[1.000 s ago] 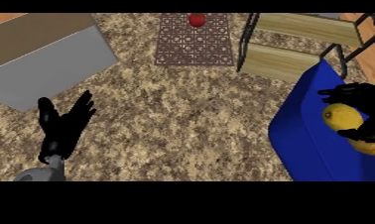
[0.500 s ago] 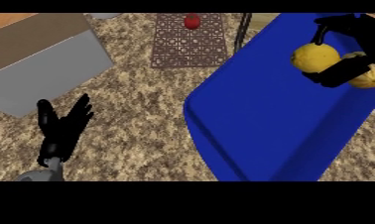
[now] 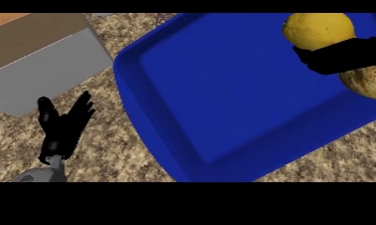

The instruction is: Pick the squash from the tray and place it in the tiered shelf

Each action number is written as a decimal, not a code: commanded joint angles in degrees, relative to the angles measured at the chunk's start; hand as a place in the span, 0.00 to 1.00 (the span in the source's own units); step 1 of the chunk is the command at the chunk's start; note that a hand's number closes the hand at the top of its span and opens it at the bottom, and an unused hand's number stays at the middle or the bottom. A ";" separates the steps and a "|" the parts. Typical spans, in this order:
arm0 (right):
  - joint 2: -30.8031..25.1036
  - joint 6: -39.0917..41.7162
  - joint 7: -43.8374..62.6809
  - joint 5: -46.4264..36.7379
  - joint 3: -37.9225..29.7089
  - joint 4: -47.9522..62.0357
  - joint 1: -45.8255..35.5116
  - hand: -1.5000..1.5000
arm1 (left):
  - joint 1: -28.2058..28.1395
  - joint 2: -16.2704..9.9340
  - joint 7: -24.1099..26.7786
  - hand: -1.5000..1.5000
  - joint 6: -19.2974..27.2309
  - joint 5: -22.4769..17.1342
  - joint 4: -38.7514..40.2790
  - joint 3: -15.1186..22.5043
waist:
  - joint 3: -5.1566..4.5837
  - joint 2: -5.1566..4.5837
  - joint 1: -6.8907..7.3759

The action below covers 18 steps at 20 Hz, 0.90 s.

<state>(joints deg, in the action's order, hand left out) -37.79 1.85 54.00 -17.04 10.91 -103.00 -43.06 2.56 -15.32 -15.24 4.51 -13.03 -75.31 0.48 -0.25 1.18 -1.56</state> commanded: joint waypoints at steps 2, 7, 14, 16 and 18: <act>0.64 2.74 16.29 -3.35 -1.18 -7.78 -6.00 1.00 | 0.38 -0.13 2.49 0.50 -1.74 -0.33 2.29 -1.38 | 0.14 -0.88 1.17; -1.38 6.10 13.67 -1.83 -7.11 0.42 -11.12 1.00 | -0.94 2.93 1.36 0.50 1.67 3.03 -1.61 1.88 | 0.19 -1.01 1.68; -1.38 5.84 3.15 -5.23 -9.22 14.96 -16.25 1.00 | -1.21 1.57 0.98 0.50 -2.26 1.32 -1.54 0.20 | 0.19 -1.28 2.32; -3.31 7.73 -1.48 -3.25 -12.69 17.49 -14.77 1.00 | -3.17 1.84 -1.36 0.50 -1.33 1.50 -6.15 0.87 | 0.23 -1.18 2.29; -4.15 9.38 -5.92 -1.50 -14.31 23.74 -17.16 1.00 | -1.51 2.20 -1.61 0.50 -0.91 1.81 -5.13 0.69 | 0.23 -1.32 2.46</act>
<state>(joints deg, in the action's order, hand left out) -40.46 8.55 54.24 -19.84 -0.54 -87.68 -58.17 1.70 -13.97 -16.32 3.14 -11.80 -78.63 0.52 -0.04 -0.02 0.59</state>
